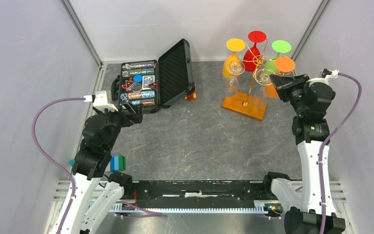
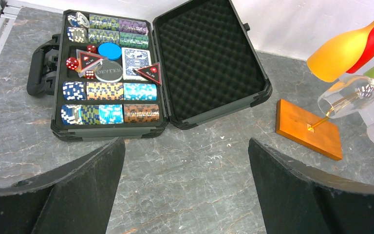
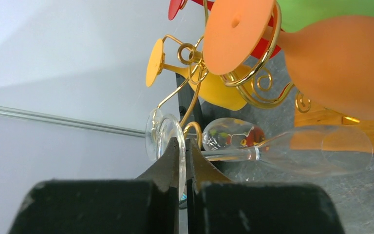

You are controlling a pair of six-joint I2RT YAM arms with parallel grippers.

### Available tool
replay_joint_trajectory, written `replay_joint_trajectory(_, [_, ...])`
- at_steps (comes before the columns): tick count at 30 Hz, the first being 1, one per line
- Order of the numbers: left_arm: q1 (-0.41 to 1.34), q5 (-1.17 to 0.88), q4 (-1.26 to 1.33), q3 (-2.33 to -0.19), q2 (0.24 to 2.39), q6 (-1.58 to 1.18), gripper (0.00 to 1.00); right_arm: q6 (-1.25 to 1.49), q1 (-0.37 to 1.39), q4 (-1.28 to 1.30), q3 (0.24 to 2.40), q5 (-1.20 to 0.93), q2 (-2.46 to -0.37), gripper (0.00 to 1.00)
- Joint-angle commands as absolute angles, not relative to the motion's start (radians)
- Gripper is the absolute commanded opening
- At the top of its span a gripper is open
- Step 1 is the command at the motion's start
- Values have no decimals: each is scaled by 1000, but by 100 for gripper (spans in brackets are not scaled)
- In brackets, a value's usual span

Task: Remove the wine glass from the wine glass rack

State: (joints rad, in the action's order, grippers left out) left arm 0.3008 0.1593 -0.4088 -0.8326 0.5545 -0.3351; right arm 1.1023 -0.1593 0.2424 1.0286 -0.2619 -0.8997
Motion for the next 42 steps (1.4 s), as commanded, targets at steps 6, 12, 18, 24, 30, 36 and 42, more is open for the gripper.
replay_joint_trajectory(6, [302, 189, -356, -831, 548, -307, 100, 1187, -163, 150, 1051, -337, -884, 0])
replay_joint_trajectory(12, [302, 190, -354, -832, 549, -311, 100, 1154, -160, 164, 1099, -356, -927, 0])
replay_joint_trajectory(18, [302, 195, -354, -833, 552, -313, 100, 1147, -140, 142, 1126, -371, -966, 0])
replay_joint_trajectory(24, [302, 197, -350, -825, 542, -313, 100, 1141, -94, 126, 1133, -358, -1001, 0])
replay_joint_trajectory(30, [302, 199, -351, -824, 540, -311, 100, 1120, -58, 152, 1144, -328, -995, 0])
replay_joint_trajectory(36, [302, 198, -351, -821, 541, -311, 100, 1127, -47, 159, 1117, -325, -958, 0])
replay_joint_trajectory(42, [302, 195, -351, -820, 542, -313, 100, 1144, -31, 165, 1101, -335, -918, 0])
